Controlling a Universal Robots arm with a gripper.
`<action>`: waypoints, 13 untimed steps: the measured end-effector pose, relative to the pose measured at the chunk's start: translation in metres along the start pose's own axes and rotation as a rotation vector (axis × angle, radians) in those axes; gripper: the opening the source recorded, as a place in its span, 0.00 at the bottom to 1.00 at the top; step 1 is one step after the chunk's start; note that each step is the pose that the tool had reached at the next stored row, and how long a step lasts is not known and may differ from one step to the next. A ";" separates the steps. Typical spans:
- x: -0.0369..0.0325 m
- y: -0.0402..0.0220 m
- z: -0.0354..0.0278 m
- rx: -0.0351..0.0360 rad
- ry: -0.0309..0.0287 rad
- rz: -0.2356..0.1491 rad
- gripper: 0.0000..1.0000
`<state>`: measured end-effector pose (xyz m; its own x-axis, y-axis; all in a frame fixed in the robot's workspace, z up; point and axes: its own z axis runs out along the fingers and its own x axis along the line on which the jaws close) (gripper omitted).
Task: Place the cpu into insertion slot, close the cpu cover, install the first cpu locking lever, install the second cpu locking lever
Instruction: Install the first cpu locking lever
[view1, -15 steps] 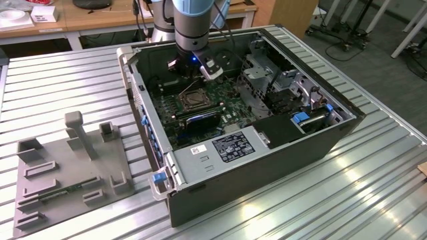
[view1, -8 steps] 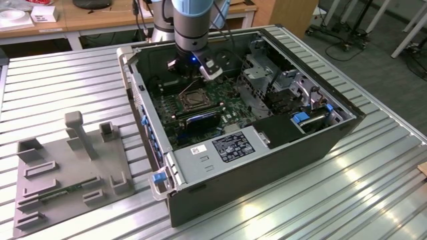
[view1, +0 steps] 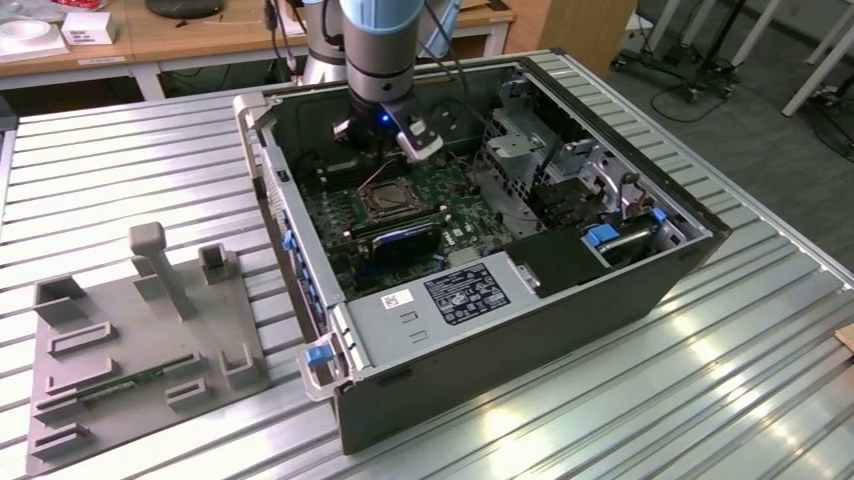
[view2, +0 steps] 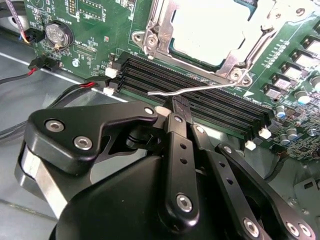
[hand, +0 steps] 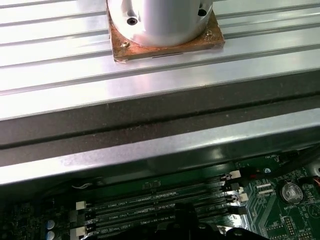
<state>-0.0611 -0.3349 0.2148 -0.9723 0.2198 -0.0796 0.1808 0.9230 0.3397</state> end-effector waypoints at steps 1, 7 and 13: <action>-0.0001 0.0003 -0.0006 -0.0002 -0.0002 0.000 0.11; -0.0007 0.0028 -0.0076 -0.0002 -0.0003 0.001 0.11; -0.0002 0.0036 -0.0074 -0.0063 -0.0029 0.001 0.11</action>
<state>-0.0614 -0.3340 0.2229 -0.9716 0.2220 -0.0819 0.1812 0.9207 0.3457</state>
